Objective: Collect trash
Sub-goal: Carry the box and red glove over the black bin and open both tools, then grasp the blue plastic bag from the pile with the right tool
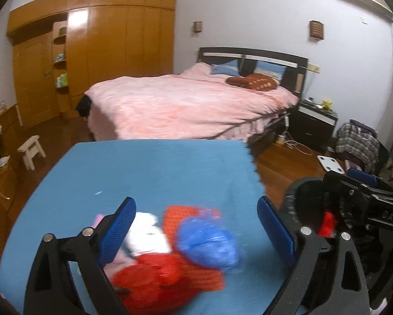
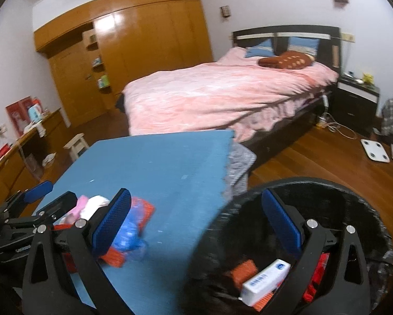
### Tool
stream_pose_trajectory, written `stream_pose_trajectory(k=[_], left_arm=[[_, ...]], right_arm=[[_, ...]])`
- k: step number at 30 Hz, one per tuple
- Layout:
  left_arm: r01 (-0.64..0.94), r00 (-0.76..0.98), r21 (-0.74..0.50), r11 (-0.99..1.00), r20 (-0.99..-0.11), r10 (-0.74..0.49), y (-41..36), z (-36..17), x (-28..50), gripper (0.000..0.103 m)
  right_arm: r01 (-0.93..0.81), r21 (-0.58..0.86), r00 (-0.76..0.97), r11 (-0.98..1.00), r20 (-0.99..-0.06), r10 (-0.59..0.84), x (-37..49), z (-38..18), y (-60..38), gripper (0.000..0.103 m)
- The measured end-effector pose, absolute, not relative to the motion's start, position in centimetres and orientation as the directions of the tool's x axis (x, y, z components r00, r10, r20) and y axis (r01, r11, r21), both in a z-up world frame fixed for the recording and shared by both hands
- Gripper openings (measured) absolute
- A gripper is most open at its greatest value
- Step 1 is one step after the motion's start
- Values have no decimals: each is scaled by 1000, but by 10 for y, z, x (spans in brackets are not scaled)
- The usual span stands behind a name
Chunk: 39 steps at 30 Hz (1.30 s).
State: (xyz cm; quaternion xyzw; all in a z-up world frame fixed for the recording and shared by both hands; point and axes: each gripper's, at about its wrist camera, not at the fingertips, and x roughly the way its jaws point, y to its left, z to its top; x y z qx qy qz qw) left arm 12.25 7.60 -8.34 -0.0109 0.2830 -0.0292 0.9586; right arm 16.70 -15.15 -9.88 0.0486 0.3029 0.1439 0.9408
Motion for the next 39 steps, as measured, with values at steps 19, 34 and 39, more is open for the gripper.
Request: stream_pose_trajectory(k=[19,34,39], left_arm=[[-89,812,-25,996,-581,58,163,-109,115,92],[-107,789,-27,994,-611,69,189,-131,116,92],[-102,787,-32,994,-613,61,190,-133,119,91]], right_arm=[[-379,153,675,913,-630,385,186,-144,-50,97],[-423,152,589,893,-703,398,193,-184,-18,84],[-429,154,567,890,-722,398,198,-195,-15,84]])
